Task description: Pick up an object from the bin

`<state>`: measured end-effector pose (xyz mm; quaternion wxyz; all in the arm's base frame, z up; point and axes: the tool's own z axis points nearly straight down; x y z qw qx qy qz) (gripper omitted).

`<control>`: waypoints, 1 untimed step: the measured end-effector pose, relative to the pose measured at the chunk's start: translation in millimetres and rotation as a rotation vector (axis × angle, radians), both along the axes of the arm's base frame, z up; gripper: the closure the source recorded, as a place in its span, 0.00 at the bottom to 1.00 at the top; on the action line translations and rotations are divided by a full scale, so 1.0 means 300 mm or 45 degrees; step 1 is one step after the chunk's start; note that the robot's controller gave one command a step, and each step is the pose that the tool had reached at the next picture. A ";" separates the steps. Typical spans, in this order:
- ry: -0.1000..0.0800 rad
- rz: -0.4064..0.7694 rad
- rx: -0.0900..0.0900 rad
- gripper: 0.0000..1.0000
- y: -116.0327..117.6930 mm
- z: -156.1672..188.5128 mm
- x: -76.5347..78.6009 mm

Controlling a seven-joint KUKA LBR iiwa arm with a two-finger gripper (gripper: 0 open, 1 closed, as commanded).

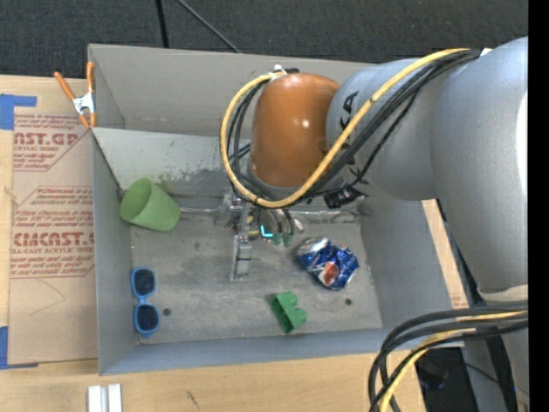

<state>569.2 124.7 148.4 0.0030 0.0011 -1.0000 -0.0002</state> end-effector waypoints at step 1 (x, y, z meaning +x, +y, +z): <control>0.004 -0.075 0.002 0.00 0.288 -0.277 -0.250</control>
Offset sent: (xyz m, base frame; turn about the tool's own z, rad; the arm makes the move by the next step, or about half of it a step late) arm -0.0693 0.0801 -0.0784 0.0677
